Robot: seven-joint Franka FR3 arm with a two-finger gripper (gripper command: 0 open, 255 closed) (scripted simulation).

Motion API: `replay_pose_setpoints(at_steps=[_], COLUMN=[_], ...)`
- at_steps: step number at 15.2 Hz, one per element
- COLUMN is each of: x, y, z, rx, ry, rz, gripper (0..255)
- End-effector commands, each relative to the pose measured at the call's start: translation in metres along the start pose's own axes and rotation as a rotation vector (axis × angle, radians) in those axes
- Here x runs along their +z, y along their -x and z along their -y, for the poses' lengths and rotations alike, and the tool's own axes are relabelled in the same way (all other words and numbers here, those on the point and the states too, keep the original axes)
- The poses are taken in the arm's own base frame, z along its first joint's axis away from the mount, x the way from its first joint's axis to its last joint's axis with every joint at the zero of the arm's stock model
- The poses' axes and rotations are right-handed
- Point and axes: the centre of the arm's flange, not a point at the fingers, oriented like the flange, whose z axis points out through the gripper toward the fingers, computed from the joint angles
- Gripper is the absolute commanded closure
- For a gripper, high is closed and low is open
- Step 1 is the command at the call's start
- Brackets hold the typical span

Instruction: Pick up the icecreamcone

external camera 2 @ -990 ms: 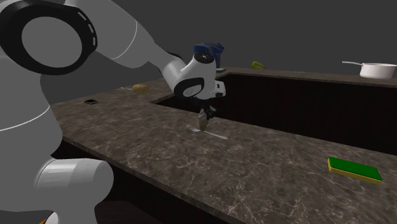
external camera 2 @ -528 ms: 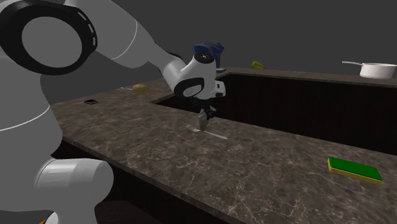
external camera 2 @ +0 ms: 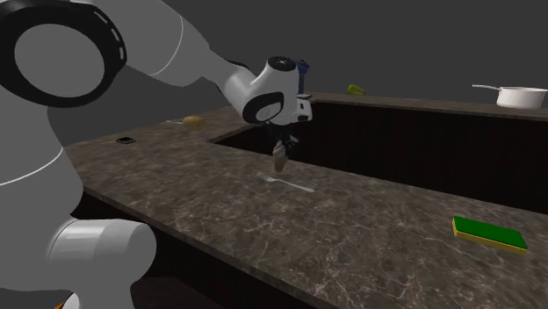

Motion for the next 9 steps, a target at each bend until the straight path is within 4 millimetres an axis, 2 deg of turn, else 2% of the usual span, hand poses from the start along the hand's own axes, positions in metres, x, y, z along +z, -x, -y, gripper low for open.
replay_pose_setpoints(at_steps=[1, 7, 9], x=[-0.009, -0.035, -0.036], y=[-0.004, -0.018, -0.018], z=[0.004, 0.016, 0.016], rx=[0.0, 0.0, 0.0], ry=[0.0, 0.0, 0.0], rz=[0.0, 0.0, 0.0], gripper=[255, 255, 255])
